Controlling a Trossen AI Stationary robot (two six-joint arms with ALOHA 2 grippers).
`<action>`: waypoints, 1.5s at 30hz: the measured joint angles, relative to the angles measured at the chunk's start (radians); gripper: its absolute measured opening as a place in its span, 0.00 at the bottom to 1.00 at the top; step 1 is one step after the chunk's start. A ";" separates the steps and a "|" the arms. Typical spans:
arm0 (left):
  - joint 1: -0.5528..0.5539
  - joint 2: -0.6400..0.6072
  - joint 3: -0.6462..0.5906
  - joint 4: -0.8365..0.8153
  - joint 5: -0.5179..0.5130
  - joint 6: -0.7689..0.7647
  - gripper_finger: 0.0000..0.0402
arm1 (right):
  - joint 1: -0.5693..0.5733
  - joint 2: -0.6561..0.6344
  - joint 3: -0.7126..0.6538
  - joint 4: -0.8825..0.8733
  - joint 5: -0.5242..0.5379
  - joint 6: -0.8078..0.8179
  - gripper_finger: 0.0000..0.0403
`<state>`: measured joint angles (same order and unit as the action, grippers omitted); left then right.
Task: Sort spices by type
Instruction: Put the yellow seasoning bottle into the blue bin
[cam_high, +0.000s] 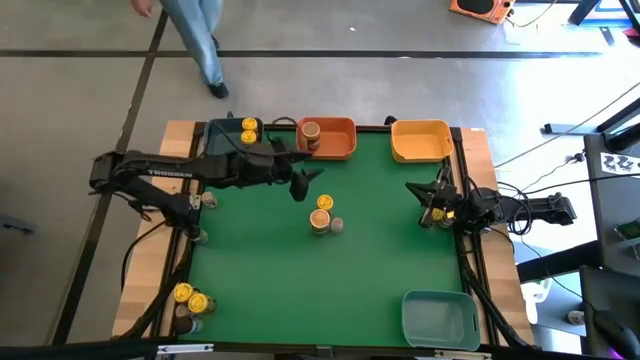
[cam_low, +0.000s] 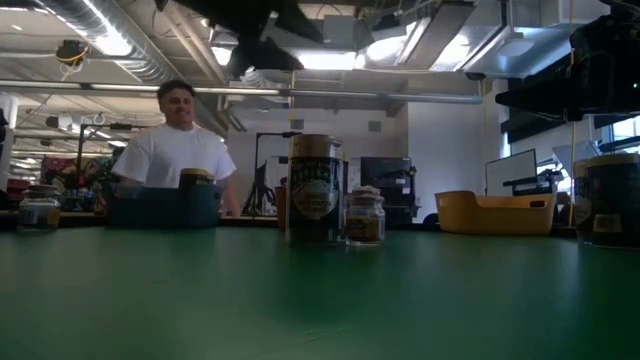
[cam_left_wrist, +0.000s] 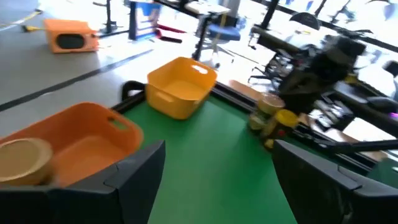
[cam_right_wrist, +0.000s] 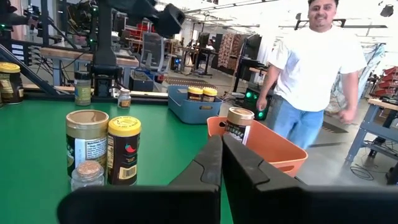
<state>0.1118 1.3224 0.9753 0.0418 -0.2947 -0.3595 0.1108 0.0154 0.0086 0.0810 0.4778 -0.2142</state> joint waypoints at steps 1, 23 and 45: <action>-0.016 0.016 0.020 -0.002 0.000 0.000 0.73 | 0.000 0.000 0.000 0.002 0.000 0.000 0.03; -0.169 0.308 0.494 -0.481 -0.089 -0.100 0.73 | 0.000 0.002 0.000 -0.004 -0.019 0.023 0.03; -0.159 0.546 0.653 -0.806 -0.109 -0.296 0.73 | 0.000 0.002 0.000 -0.011 -0.026 0.011 0.03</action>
<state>-0.0467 1.8686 1.6283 -0.7646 -0.4037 -0.6554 0.1108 0.0170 0.0086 0.0696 0.4515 -0.2035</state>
